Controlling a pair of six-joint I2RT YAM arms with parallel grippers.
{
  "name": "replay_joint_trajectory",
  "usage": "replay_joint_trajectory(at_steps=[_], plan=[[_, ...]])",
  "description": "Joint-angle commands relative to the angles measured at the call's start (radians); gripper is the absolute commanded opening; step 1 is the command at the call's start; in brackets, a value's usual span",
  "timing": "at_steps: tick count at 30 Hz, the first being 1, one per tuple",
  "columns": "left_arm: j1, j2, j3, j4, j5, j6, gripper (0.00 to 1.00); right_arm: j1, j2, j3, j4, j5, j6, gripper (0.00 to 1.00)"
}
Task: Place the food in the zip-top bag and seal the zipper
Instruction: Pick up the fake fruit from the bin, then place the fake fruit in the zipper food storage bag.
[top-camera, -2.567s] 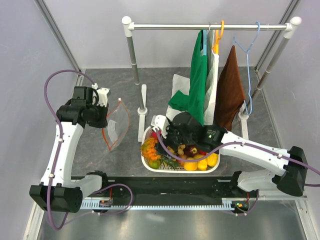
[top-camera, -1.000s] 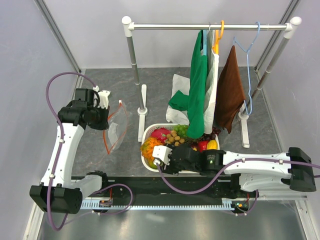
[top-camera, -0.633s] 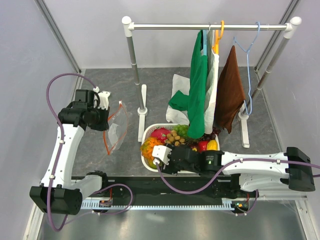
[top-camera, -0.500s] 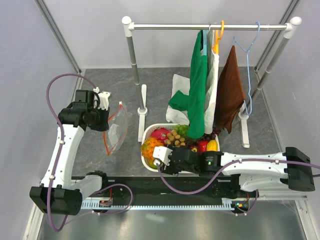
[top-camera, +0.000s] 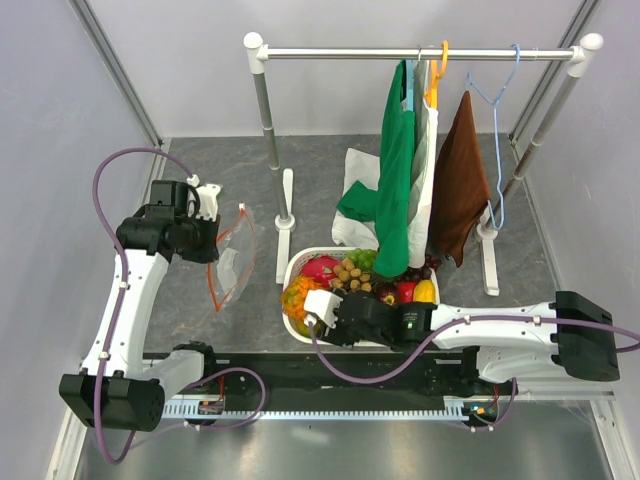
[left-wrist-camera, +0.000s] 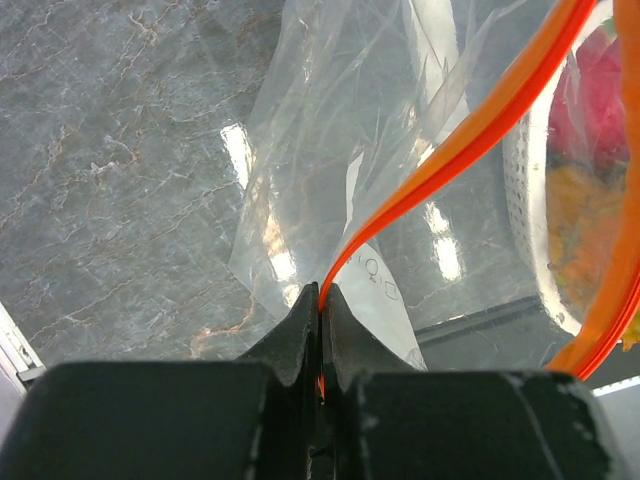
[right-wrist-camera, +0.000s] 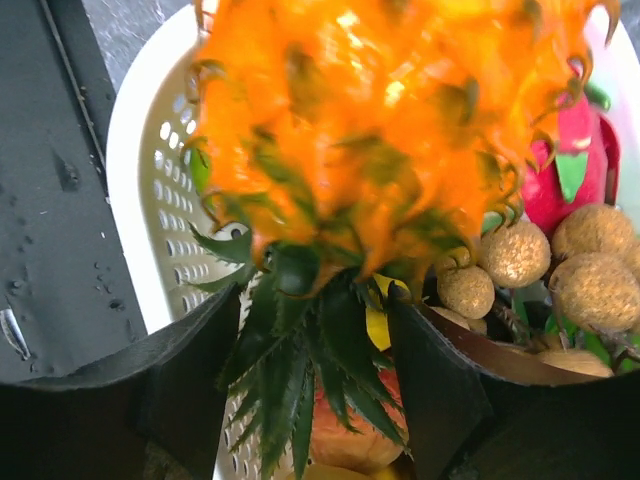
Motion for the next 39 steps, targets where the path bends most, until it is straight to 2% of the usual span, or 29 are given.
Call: replay_joint_trajectory(at_steps=[1, 2, 5, 6, 8, 9, 11, 24, 29, 32, 39], plan=[[-0.004, -0.014, -0.009, 0.030, 0.031, -0.005, 0.02, -0.028, 0.007, -0.019, 0.031, 0.009, 0.049, 0.65], [-0.004, -0.012, -0.009, 0.029, 0.031, -0.005, 0.02, -0.030, 0.007, -0.020, 0.028, 0.006, 0.052, 0.63], [-0.004, -0.014, -0.010, 0.033, 0.031, -0.005, 0.02, -0.040, -0.002, -0.013, 0.022, 0.000, 0.071, 0.45], [-0.004, -0.012, -0.010, 0.032, 0.031, -0.005, 0.02, -0.043, -0.007, -0.008, 0.017, 0.000, 0.078, 0.36], [-0.004, -0.014, -0.010, 0.032, 0.031, -0.005, 0.02, -0.043, -0.010, 0.009, 0.003, -0.006, 0.083, 0.26], [-0.004, -0.012, -0.010, 0.032, 0.031, -0.005, 0.02, -0.045, -0.013, 0.017, -0.011, -0.009, 0.092, 0.13], [-0.004, -0.015, -0.010, 0.032, 0.028, -0.006, 0.02, -0.045, -0.019, 0.047, -0.027, -0.029, 0.097, 0.00], [-0.004, -0.020, -0.009, 0.032, 0.026, -0.006, 0.02, -0.043, -0.110, 0.176, -0.119, -0.068, 0.170, 0.00], [-0.004, -0.029, -0.017, 0.043, 0.026, -0.003, 0.02, -0.048, -0.127, 0.266, -0.143, -0.175, 0.213, 0.00], [-0.005, -0.038, -0.020, 0.062, 0.012, 0.007, 0.02, -0.049, -0.093, 0.372, -0.161, -0.238, 0.239, 0.00], [-0.028, -0.037, -0.017, 0.076, 0.002, 0.018, 0.02, -0.049, -0.022, 0.494, -0.169, -0.342, 0.272, 0.00]])
